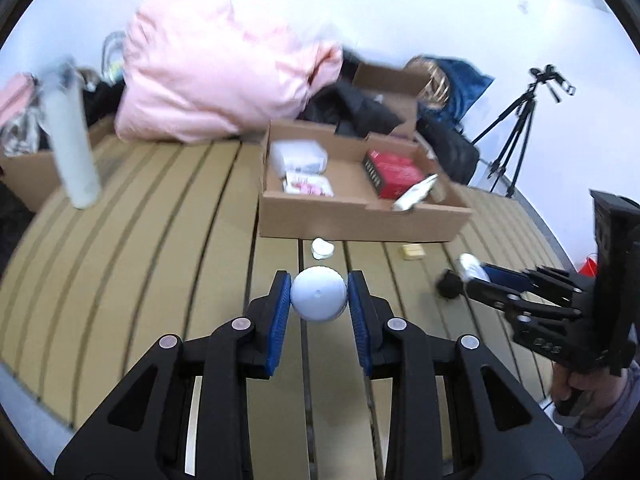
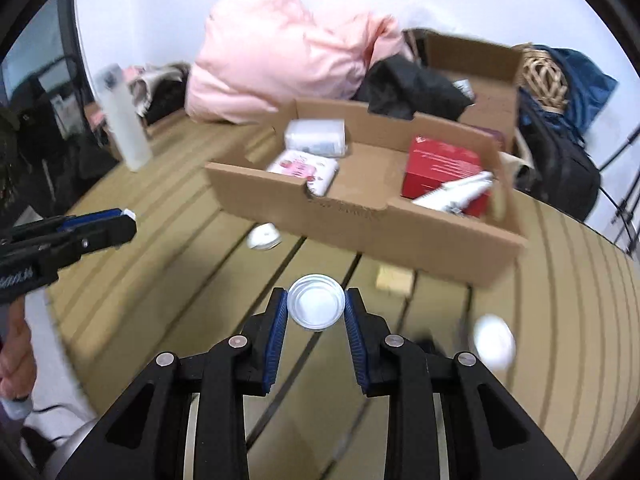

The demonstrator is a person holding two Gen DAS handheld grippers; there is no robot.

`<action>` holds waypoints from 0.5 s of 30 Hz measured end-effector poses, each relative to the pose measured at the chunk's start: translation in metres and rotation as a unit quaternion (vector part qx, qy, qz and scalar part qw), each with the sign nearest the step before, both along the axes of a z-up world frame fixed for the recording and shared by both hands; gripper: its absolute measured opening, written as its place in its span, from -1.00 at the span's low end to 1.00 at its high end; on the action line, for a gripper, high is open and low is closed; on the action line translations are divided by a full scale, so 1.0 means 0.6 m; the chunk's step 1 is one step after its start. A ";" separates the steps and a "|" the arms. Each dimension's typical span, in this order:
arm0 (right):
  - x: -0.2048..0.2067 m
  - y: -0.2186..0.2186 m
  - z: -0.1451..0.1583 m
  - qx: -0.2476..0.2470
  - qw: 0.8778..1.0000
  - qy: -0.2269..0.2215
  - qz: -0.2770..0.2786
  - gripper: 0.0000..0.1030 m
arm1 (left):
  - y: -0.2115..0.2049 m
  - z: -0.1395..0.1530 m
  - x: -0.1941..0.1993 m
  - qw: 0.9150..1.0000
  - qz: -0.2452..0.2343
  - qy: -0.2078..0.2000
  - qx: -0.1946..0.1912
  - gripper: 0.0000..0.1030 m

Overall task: Organize objects
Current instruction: 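Lower the white cap into the box with the left gripper while the right gripper drops the lid in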

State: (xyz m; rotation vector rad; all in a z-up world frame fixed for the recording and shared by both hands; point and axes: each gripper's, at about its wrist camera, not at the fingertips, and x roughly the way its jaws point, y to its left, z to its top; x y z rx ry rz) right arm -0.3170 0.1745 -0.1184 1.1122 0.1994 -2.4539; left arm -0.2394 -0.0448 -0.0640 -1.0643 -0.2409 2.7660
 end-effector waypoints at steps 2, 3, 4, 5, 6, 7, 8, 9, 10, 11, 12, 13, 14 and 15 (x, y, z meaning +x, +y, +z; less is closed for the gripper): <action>0.069 0.023 0.035 -0.010 1.000 0.011 -0.009 -0.39 | 0.003 0.023 0.042 1.000 -0.004 0.009 0.004 -0.51; 0.095 0.032 0.047 -0.018 1.000 0.014 -0.013 -0.39 | 0.005 0.034 0.065 1.000 -0.003 0.008 0.008 -0.51; 0.125 0.042 0.059 -0.025 0.999 0.017 -0.017 -0.39 | 0.007 0.042 0.085 1.000 -0.006 0.007 0.013 -0.51; 0.160 0.052 0.071 -0.028 0.999 0.019 -0.027 -0.39 | 0.009 0.048 0.096 1.000 -0.008 0.006 0.013 -0.51; 0.184 0.058 0.078 -0.031 0.999 0.020 -0.033 -0.39 | 0.012 0.056 0.116 1.000 -0.010 0.005 0.012 -0.51; 0.206 0.063 0.085 -0.031 0.999 0.019 -0.038 -0.39 | 0.016 0.062 0.125 1.000 -0.012 0.006 0.010 -0.51; 0.232 0.069 0.091 -0.027 0.998 0.019 -0.044 -0.39 | 0.019 0.067 0.136 1.000 -0.015 0.009 0.008 -0.51; 0.247 0.073 0.095 -0.026 0.998 0.020 -0.048 -0.39 | 0.023 0.073 0.149 1.000 -0.020 0.015 0.008 -0.51; 0.261 0.076 0.099 -0.027 0.998 0.022 -0.051 -0.39 | 0.027 0.078 0.157 0.999 -0.023 0.022 0.007 -0.51; 0.275 0.080 0.103 -0.029 0.998 0.023 -0.053 -0.39 | 0.030 0.083 0.165 0.999 -0.024 0.030 0.007 -0.51; 0.285 0.083 0.105 -0.031 0.998 0.023 -0.055 -0.39 | 0.033 0.088 0.172 0.999 -0.029 0.034 0.009 -0.51; 0.294 0.084 0.106 -0.031 0.998 0.023 -0.055 -0.39 | 0.037 0.091 0.179 0.999 -0.033 0.036 0.010 -0.51; 0.304 0.084 0.109 -0.031 0.998 0.026 -0.056 -0.39 | 0.040 0.094 0.185 0.999 -0.032 0.039 0.008 -0.51; 0.310 0.084 0.111 -0.032 0.997 0.028 -0.057 -0.39 | 0.042 0.096 0.187 0.999 -0.033 0.040 0.009 -0.51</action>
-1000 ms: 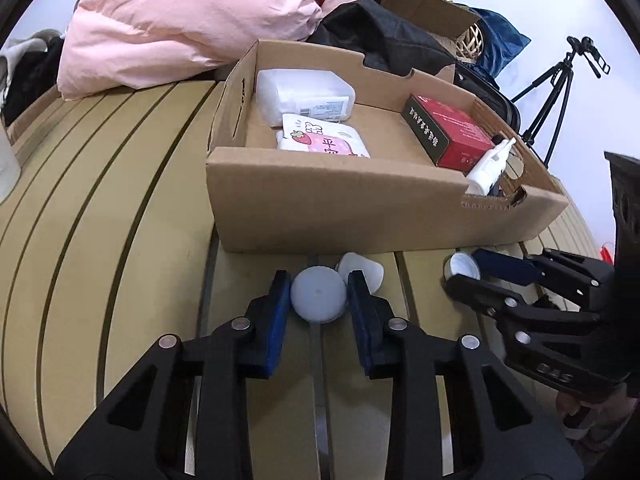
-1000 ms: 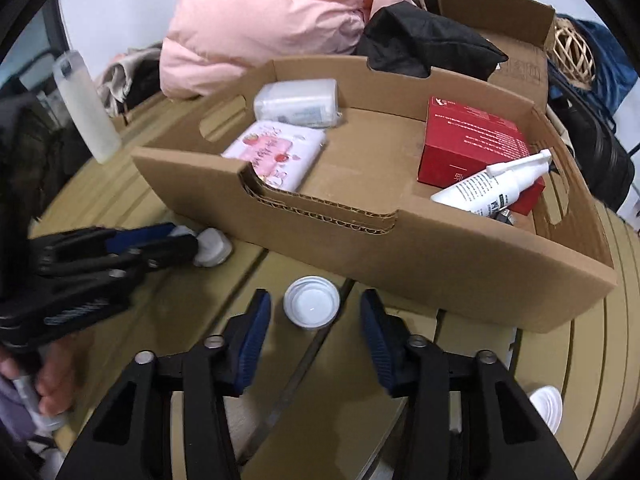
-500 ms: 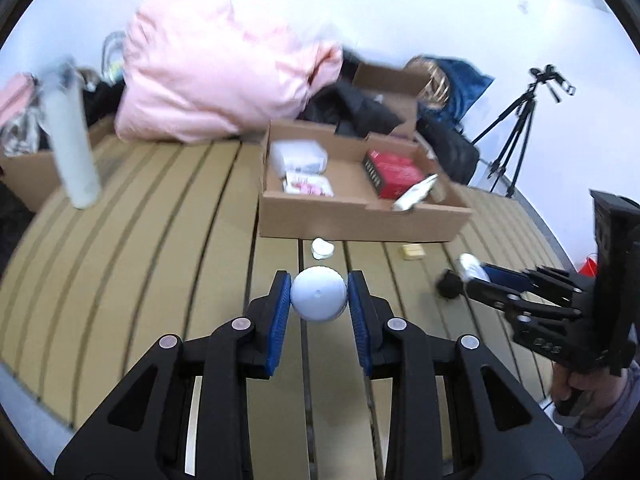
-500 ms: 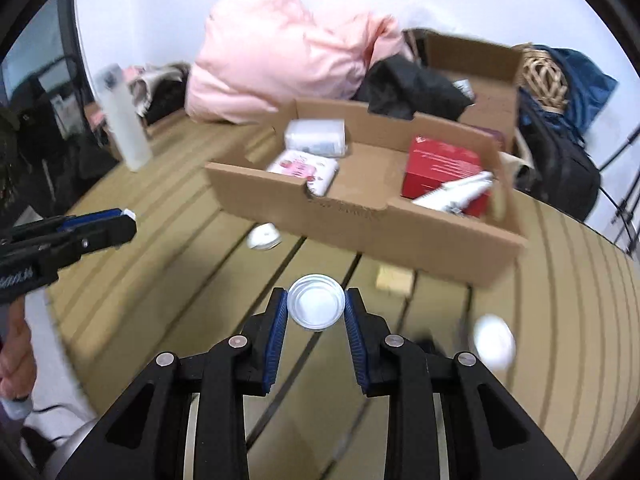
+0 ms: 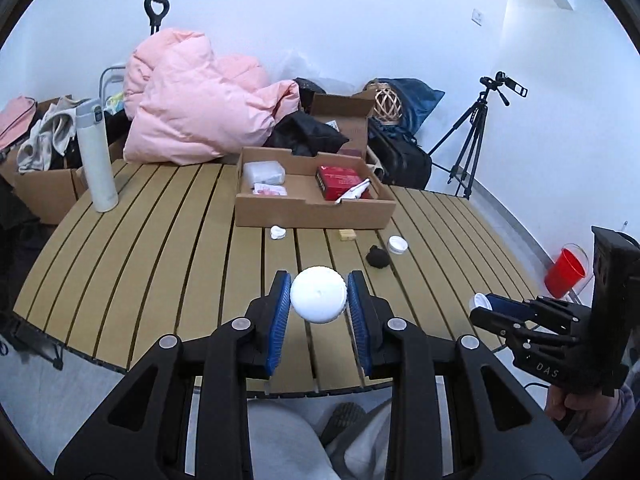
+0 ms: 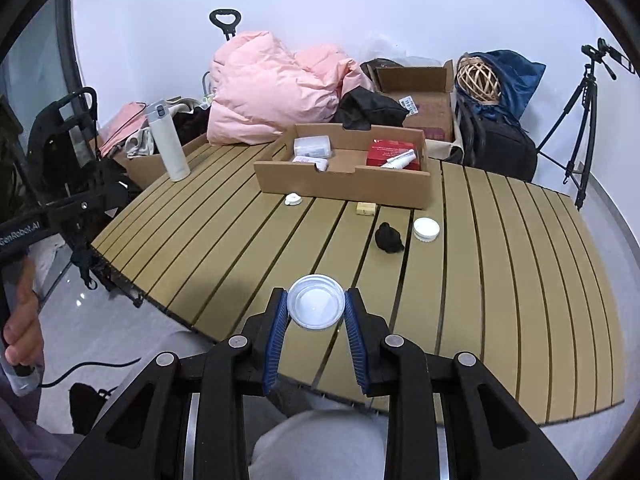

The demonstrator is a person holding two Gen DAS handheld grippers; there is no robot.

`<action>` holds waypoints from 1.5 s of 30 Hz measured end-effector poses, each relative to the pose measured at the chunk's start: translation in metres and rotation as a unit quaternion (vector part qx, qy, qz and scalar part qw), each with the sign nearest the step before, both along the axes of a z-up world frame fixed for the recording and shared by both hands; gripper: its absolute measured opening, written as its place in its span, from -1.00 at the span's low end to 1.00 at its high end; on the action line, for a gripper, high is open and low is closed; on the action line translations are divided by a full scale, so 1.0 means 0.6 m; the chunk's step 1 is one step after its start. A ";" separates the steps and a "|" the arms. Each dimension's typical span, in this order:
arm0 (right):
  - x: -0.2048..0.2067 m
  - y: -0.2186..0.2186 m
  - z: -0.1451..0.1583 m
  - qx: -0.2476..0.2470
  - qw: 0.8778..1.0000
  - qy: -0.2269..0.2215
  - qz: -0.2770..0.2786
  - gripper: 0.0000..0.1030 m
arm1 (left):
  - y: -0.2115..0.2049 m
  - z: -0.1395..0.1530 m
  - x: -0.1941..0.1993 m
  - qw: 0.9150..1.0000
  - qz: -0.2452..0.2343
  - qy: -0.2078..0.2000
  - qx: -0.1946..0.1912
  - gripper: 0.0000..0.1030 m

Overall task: Organize objects
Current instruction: 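Lower the white cap into the box with the left gripper while the right gripper drops the lid in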

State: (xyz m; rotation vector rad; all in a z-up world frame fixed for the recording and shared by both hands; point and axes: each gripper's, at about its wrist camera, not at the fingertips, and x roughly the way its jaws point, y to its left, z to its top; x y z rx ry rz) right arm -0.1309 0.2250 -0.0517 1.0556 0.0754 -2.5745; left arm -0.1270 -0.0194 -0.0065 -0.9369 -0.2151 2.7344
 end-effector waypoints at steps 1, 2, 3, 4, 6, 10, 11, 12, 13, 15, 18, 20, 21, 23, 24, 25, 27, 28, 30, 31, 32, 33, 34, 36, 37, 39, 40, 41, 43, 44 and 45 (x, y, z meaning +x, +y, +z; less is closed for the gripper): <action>0.006 -0.001 0.003 -0.001 1.000 0.002 0.000 -0.39 | 0.002 0.000 0.002 1.000 -0.002 -0.002 0.001 -0.51; 0.010 -0.001 0.005 -0.002 1.000 0.004 -0.001 -0.39 | 0.003 -0.001 0.001 1.000 -0.003 -0.006 0.003 -0.51; 0.012 0.000 0.007 -0.002 1.000 0.006 -0.001 -0.39 | 0.004 -0.001 0.003 1.000 -0.004 -0.008 0.004 -0.51; 0.018 0.001 0.009 -0.004 1.000 0.006 -0.001 -0.39 | 0.006 -0.001 0.003 1.000 -0.006 -0.011 0.005 -0.51; 0.017 0.001 0.009 -0.003 1.000 0.006 0.000 -0.39 | 0.007 -0.004 -0.006 1.000 -0.008 -0.015 0.007 -0.51; -0.007 0.002 0.008 0.007 1.000 0.003 0.004 -0.39 | 0.002 0.010 -0.075 0.998 -0.038 -0.038 0.029 -0.51; -0.025 0.002 0.016 0.005 1.000 0.004 0.009 -0.39 | -0.001 0.021 -0.118 0.997 -0.046 -0.047 0.033 -0.51; -0.042 0.003 0.024 -0.001 1.000 0.005 0.014 -0.39 | -0.003 0.028 -0.148 0.997 -0.047 -0.053 0.034 -0.51; -0.064 0.006 0.037 -0.011 1.000 0.006 0.021 -0.39 | -0.003 0.035 -0.185 0.996 -0.052 -0.062 0.036 -0.51; -0.131 0.010 0.068 -0.028 0.999 0.014 0.037 -0.39 | 0.002 0.047 -0.277 0.996 -0.054 -0.071 0.030 -0.51; -0.267 0.003 0.098 -0.035 0.998 0.011 0.044 -0.39 | 0.020 0.036 -0.408 0.994 -0.048 -0.097 0.014 -0.51; -0.364 -0.004 0.097 -0.059 0.997 -0.018 0.035 -0.39 | 0.031 0.012 -0.498 0.992 -0.039 -0.122 0.016 -0.51; -0.427 -0.011 0.088 -0.071 0.996 -0.043 0.028 -0.39 | 0.036 -0.004 -0.543 0.991 -0.028 -0.133 0.015 -0.51; -0.524 -0.029 0.068 -0.067 0.995 -0.071 0.011 -0.39 | 0.041 -0.035 -0.609 0.989 -0.015 -0.147 0.026 -0.51; -0.565 -0.041 0.057 -0.055 0.995 -0.079 0.009 -0.39 | 0.043 -0.054 -0.641 0.988 -0.004 -0.153 0.033 -0.51; -0.599 -0.050 0.045 -0.046 0.995 -0.086 0.005 -0.39 | 0.046 -0.078 -0.670 0.986 -0.008 -0.163 0.041 -0.51; -0.667 -0.067 0.008 -0.034 0.994 -0.103 -0.013 -0.39 | 0.052 -0.120 -0.711 0.981 0.004 -0.191 0.031 -0.51; -0.692 -0.073 -0.014 -0.032 0.993 -0.116 -0.017 -0.39 | 0.053 -0.139 -0.727 0.980 0.006 -0.198 0.026 -0.51; -0.743 -0.083 -0.061 -0.023 0.988 -0.147 -0.028 -0.38 | 0.054 -0.177 -0.749 0.977 0.009 -0.211 0.019 -0.50; -0.760 -0.086 -0.079 -0.016 0.987 -0.155 -0.033 -0.39 | 0.055 -0.187 -0.756 0.977 0.013 -0.213 0.010 -0.50; -0.779 -0.091 -0.099 -0.010 0.986 -0.161 -0.036 -0.38 | 0.056 -0.193 -0.761 0.977 0.018 -0.212 0.003 -0.49; -0.791 -0.090 -0.111 -0.011 0.985 -0.166 -0.037 -0.38 | 0.055 -0.200 -0.765 0.978 0.021 -0.207 -0.002 -0.46; -0.800 -0.091 -0.122 -0.018 0.984 -0.172 -0.036 -0.38 | 0.054 -0.202 -0.770 0.978 0.018 -0.207 -0.001 -0.30; -0.816 -0.091 -0.138 -0.048 0.982 -0.180 -0.024 -0.38 | 0.050 -0.201 -0.777 0.978 0.015 -0.208 -0.003 -0.11; -0.821 -0.093 -0.141 -0.052 0.982 -0.182 -0.019 -0.36 | 0.045 -0.198 -0.776 0.979 0.016 -0.201 0.001 0.00; -0.831 -0.095 -0.143 -0.036 0.984 -0.173 -0.026 -0.01 | 0.031 -0.188 -0.772 0.982 0.023 -0.189 0.010 0.13; -0.835 -0.094 -0.144 -0.032 0.984 -0.170 -0.029 0.16 | 0.025 -0.181 -0.769 0.982 0.024 -0.185 0.014 0.23; -0.838 -0.090 -0.144 -0.029 0.984 -0.170 -0.036 0.53 | 0.019 -0.174 -0.766 0.983 0.025 -0.179 0.018 0.31; -0.834 -0.079 -0.137 -0.038 0.985 -0.164 -0.042 0.67 | 0.009 -0.152 -0.751 0.985 0.031 -0.167 0.005 0.32; -0.826 -0.075 -0.130 -0.045 0.985 -0.164 -0.034 0.67 | 0.008 -0.139 -0.741 0.986 0.030 -0.161 -0.009 0.32; -0.818 -0.072 -0.123 -0.043 0.986 -0.160 -0.034 0.67 | 0.009 -0.124 -0.726 0.987 0.029 -0.153 -0.029 0.33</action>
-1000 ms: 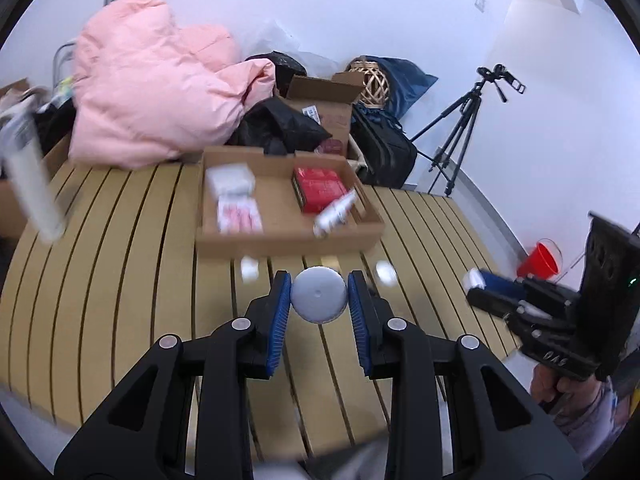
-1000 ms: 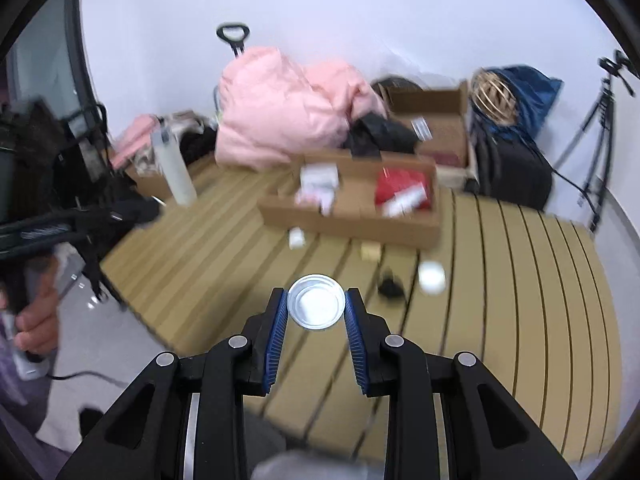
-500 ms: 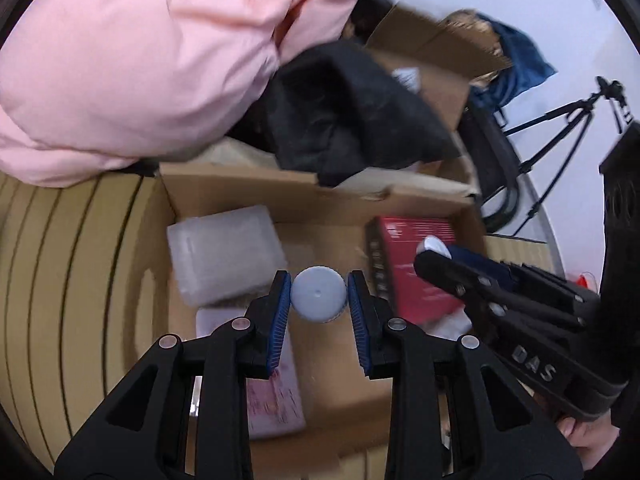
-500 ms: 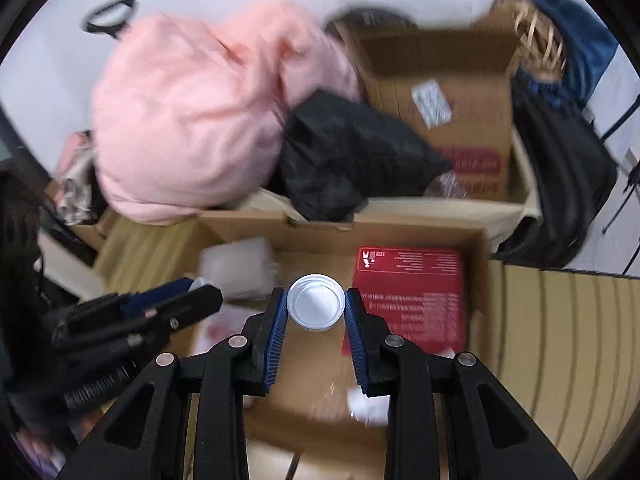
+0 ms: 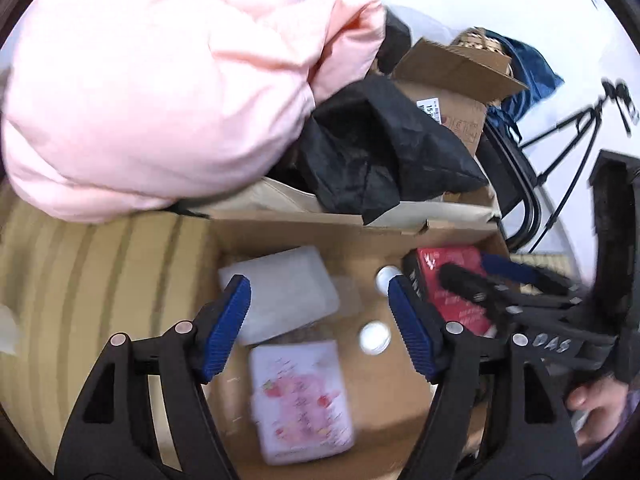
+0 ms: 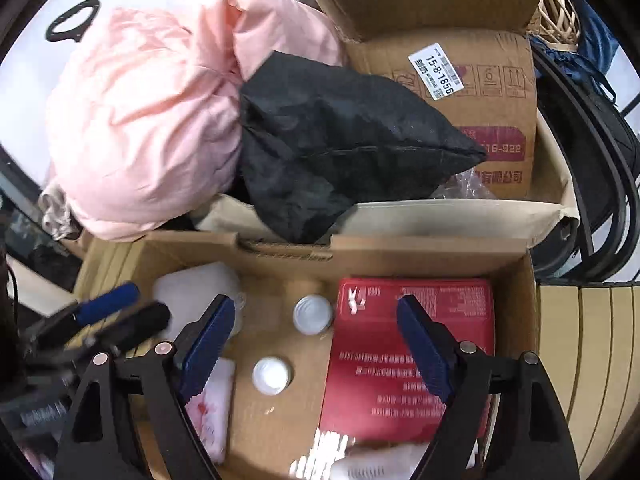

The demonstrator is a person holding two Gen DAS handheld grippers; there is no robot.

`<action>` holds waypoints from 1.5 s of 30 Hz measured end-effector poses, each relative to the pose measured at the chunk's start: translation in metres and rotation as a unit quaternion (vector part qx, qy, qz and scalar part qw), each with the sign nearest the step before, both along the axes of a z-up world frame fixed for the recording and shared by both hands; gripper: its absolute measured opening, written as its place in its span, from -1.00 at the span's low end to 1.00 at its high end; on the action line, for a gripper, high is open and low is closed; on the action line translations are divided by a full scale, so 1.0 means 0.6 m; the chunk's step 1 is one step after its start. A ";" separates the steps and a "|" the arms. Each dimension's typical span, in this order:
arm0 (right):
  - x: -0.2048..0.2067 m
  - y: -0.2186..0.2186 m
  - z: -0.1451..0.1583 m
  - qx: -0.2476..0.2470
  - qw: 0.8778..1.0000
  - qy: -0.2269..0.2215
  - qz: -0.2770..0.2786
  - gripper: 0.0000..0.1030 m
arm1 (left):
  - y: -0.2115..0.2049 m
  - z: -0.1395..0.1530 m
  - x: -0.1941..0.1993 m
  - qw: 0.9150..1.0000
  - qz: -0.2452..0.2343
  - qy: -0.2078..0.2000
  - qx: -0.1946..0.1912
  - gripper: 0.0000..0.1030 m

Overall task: Organize objects
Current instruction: 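Lower the white cap into the box with the left gripper while the right gripper drops the lid in, then withdraw both grippers from the cardboard box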

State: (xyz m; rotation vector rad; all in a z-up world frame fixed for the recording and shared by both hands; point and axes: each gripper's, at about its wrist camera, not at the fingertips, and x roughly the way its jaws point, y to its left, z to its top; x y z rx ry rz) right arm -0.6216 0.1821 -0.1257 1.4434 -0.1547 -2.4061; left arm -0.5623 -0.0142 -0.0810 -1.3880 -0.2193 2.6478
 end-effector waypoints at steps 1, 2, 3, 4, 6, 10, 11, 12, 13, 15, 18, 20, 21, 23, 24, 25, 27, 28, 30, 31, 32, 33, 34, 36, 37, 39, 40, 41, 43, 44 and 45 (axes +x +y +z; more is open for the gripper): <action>0.009 0.002 0.009 0.004 1.000 0.007 -0.002 0.67 | 0.002 0.013 0.013 1.000 -0.002 0.005 -0.019 0.37; 0.027 0.004 0.024 0.009 1.000 0.016 0.004 0.67 | 0.004 0.033 0.041 0.999 -0.006 0.010 -0.052 0.40; 0.045 0.005 0.038 0.013 1.000 0.024 0.011 0.67 | 0.003 0.048 0.061 0.997 -0.009 0.020 -0.074 0.40; 0.070 0.007 0.057 0.021 0.999 0.037 0.018 0.67 | 0.002 0.064 0.088 0.994 -0.010 0.034 -0.100 0.41; 0.119 0.010 0.094 0.041 0.997 0.060 0.028 0.67 | 0.001 0.096 0.155 0.987 0.001 0.056 -0.152 0.50; 0.267 0.023 0.160 0.105 0.988 0.106 0.046 0.67 | -0.007 0.137 0.302 0.984 0.005 0.076 -0.164 0.71; 0.314 0.029 0.170 0.117 0.985 0.113 0.051 0.67 | -0.009 0.148 0.354 0.985 0.004 0.085 -0.152 0.77; 0.352 0.036 0.177 0.119 0.984 0.119 0.051 0.67 | -0.009 0.154 0.388 0.985 -0.001 0.093 -0.146 0.79; 0.390 0.043 0.185 0.117 0.984 0.124 0.052 0.67 | -0.007 0.159 0.426 0.984 -0.007 0.102 -0.143 0.80; 0.477 0.060 0.197 0.101 0.985 0.130 0.050 0.67 | -0.005 0.170 0.511 0.981 -0.016 0.128 -0.141 0.84; 0.593 0.082 0.202 0.079 0.987 0.137 0.036 0.67 | -0.015 0.179 0.624 0.982 -0.003 0.144 -0.124 1.00; 0.666 0.090 0.197 0.076 0.987 0.140 0.019 0.67 | -0.020 0.172 0.676 0.985 -0.007 0.145 -0.099 1.00; 0.693 0.091 0.193 0.070 0.987 0.141 0.014 0.67 | -0.023 0.162 0.712 0.987 -0.009 0.140 -0.083 1.00; 0.753 0.087 0.182 0.057 0.987 0.147 0.007 0.68 | -0.024 0.143 0.750 0.988 -0.008 0.132 -0.081 1.00; 0.776 0.083 0.175 0.053 0.987 0.149 0.004 0.67 | -0.023 0.133 0.770 0.988 -0.005 0.128 -0.082 1.00; 0.802 0.079 0.166 0.049 0.988 0.149 0.003 0.67 | -0.020 0.125 0.786 0.989 -0.009 0.123 -0.082 1.00; 0.837 0.067 0.142 0.037 0.990 0.135 0.007 0.68 | -0.010 0.117 0.797 0.990 -0.024 0.113 -0.078 1.00; 0.848 0.062 0.132 0.034 0.991 0.128 0.014 0.68 | -0.004 0.115 0.799 0.990 -0.030 0.111 -0.081 1.00; 0.862 0.049 0.107 0.053 0.992 0.109 0.031 0.68 | 0.007 0.116 0.799 0.988 -0.030 0.111 -0.102 1.00; 0.865 0.045 0.099 0.069 0.991 0.107 0.035 0.68 | 0.010 0.117 0.800 0.987 -0.029 0.113 -0.107 1.00; 0.869 0.041 0.094 0.083 0.990 0.110 0.035 0.68 | 0.012 0.119 0.800 0.987 -0.028 0.114 -0.107 1.00; 0.871 0.041 0.092 0.089 0.989 0.113 0.035 0.68 | 0.014 0.120 0.797 0.988 -0.028 0.112 -0.106 1.00; 0.873 0.043 0.093 0.086 0.989 0.116 0.034 0.68 | 0.015 0.120 0.794 0.988 -0.028 0.109 -0.108 1.00; 0.875 0.050 0.094 0.066 0.990 0.118 0.031 0.68 | 0.019 0.117 0.791 0.987 -0.026 0.108 -0.116 1.00; 0.875 0.053 0.091 0.062 0.991 0.116 0.028 0.68 | 0.020 0.114 0.791 0.987 -0.025 0.106 -0.117 1.00; 0.876 0.059 0.088 0.061 0.991 0.118 0.023 0.68 | 0.019 0.108 0.782 0.988 -0.021 0.100 -0.114 1.00; 0.875 0.061 0.087 0.060 0.991 0.120 0.021 0.68 | 0.017 0.105 0.777 0.989 -0.017 0.097 -0.108 1.00; 0.875 0.063 0.088 0.061 0.989 0.130 0.015 0.68 | 0.016 0.101 0.775 0.990 -0.015 0.096 -0.105 1.00; 0.874 0.067 0.090 0.062 0.986 0.154 0.009 0.81 | 0.012 0.092 0.765 0.991 -0.014 0.093 -0.094 1.00; 0.872 0.068 0.088 0.057 0.984 0.168 0.008 1.00 | 0.011 0.088 0.758 0.991 -0.015 0.094 -0.090 1.00; 0.870 0.069 0.085 0.053 0.982 0.179 0.013 1.00 | 0.008 0.081 0.749 0.992 -0.015 0.096 -0.085 1.00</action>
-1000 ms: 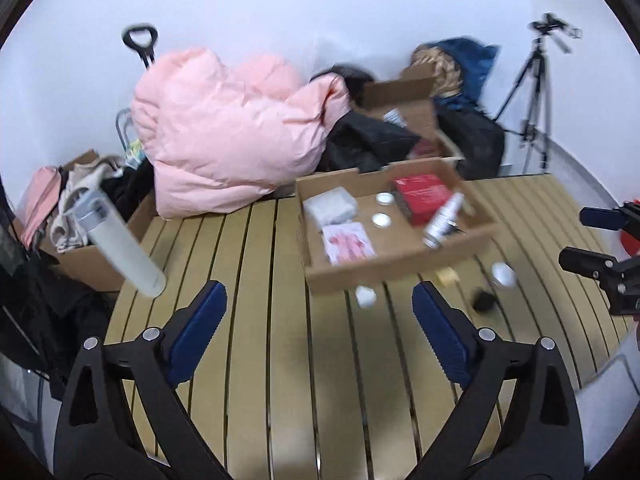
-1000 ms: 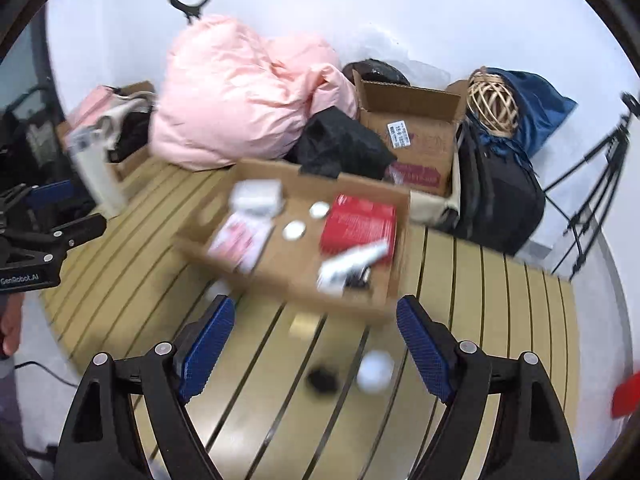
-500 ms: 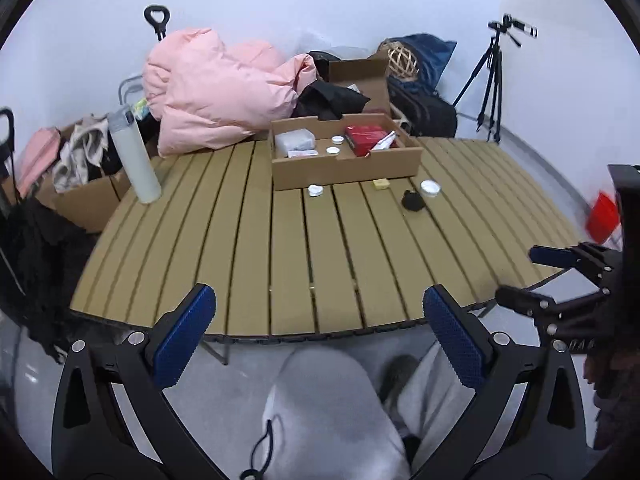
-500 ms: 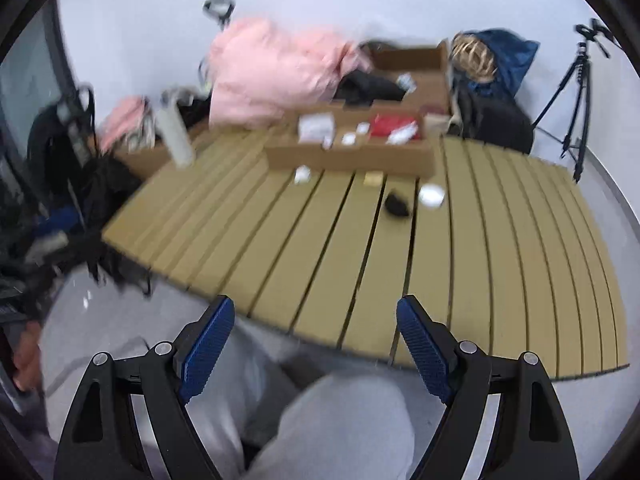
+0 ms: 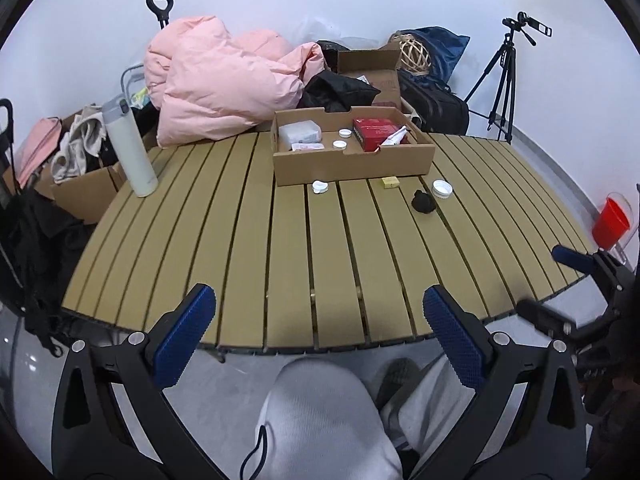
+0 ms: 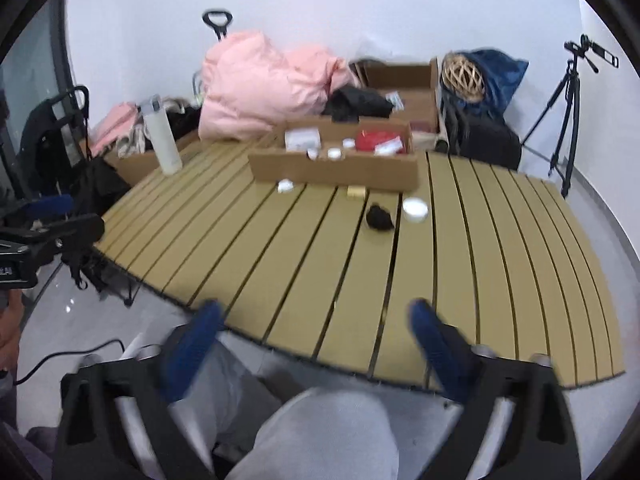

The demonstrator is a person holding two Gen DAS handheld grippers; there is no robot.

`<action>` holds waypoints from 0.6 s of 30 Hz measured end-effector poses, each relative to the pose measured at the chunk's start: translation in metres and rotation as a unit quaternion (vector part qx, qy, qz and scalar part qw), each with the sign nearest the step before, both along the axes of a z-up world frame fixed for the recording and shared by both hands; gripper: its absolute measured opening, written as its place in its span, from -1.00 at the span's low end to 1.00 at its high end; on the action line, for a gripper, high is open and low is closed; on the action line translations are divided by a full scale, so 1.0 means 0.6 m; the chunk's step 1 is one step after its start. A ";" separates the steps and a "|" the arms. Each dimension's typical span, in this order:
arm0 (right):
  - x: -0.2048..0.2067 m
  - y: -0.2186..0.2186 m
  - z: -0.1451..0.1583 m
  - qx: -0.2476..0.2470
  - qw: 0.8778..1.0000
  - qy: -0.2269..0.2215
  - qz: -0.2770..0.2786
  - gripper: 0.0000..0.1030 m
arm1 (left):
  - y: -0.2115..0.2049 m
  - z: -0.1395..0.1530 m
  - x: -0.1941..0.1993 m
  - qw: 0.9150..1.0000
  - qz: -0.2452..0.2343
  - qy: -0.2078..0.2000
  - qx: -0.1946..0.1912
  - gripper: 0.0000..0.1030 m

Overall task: Organize objects
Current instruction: 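Withdraw both grippers from the cardboard box, then grasp a small white cap with the left gripper while the right gripper grasps the black cloth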

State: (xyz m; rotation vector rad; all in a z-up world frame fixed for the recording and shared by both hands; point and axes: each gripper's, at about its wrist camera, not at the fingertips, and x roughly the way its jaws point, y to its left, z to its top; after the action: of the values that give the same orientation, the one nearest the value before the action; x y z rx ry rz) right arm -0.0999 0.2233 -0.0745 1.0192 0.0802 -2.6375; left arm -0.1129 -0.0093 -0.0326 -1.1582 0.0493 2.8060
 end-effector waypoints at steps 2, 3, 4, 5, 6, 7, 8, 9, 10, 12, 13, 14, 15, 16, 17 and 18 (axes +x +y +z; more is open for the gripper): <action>-0.009 -0.005 -0.011 0.012 1.000 -0.003 0.026 1.00 | -0.004 -0.016 -0.020 1.000 -0.003 0.007 0.012 0.99; -0.015 -0.006 -0.016 0.016 0.999 -0.009 0.032 1.00 | -0.006 -0.025 -0.033 1.000 -0.002 0.008 0.015 0.97; -0.022 -0.007 -0.021 0.017 0.999 -0.019 0.037 1.00 | -0.007 -0.038 -0.054 1.000 -0.002 0.007 0.021 0.96; -0.032 -0.004 -0.027 0.012 0.999 -0.027 0.041 1.00 | -0.006 -0.046 -0.067 1.000 -0.004 0.004 0.025 0.94; -0.045 0.002 -0.031 0.000 0.999 -0.033 0.039 1.00 | -0.005 -0.057 -0.088 1.000 -0.008 -0.005 0.028 0.93; -0.056 0.008 -0.033 -0.010 0.999 -0.039 0.035 1.00 | -0.003 -0.066 -0.106 0.999 -0.012 -0.010 0.030 0.91; -0.073 0.017 -0.034 -0.026 0.998 -0.048 0.029 1.00 | -0.002 -0.075 -0.124 0.999 -0.015 -0.011 0.032 0.89; -0.086 0.024 -0.035 -0.038 0.998 -0.049 0.026 1.00 | -0.001 -0.082 -0.144 0.999 -0.017 -0.008 0.033 0.88; -0.098 0.030 -0.035 -0.044 0.998 -0.045 0.022 1.00 | 0.000 -0.089 -0.162 0.999 -0.018 -0.003 0.034 0.87; -0.127 0.034 -0.040 -0.026 0.999 -0.038 0.019 1.00 | 0.004 -0.105 -0.204 0.999 -0.014 0.003 0.032 0.80; -0.144 0.033 -0.044 -0.009 0.999 -0.034 0.019 1.00 | 0.007 -0.114 -0.228 0.999 -0.016 0.003 0.032 0.77; -0.166 0.030 -0.051 0.010 0.999 -0.035 0.024 1.00 | 0.008 -0.120 -0.245 0.999 -0.016 0.003 0.030 0.76; -0.186 0.028 -0.057 0.022 0.999 -0.033 0.028 1.00 | 0.011 -0.130 -0.266 0.999 -0.017 0.002 0.028 0.75; -0.205 0.027 -0.063 0.032 0.999 -0.030 0.028 0.97 | 0.015 -0.143 -0.294 0.999 -0.020 -0.005 0.027 0.72; -0.223 0.026 -0.069 0.040 0.998 -0.030 0.027 0.83 | 0.017 -0.152 -0.312 0.999 -0.019 -0.011 0.026 0.65; -0.241 0.026 -0.076 0.048 0.998 -0.027 0.024 0.61 | 0.018 -0.164 -0.335 0.999 -0.018 -0.020 0.029 0.62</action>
State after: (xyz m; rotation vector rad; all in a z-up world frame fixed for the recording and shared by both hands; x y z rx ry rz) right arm -0.2444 0.2388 -0.1199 1.1051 0.2176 -2.5820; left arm -0.3141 0.0017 -0.1313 -1.1868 -0.0149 2.7333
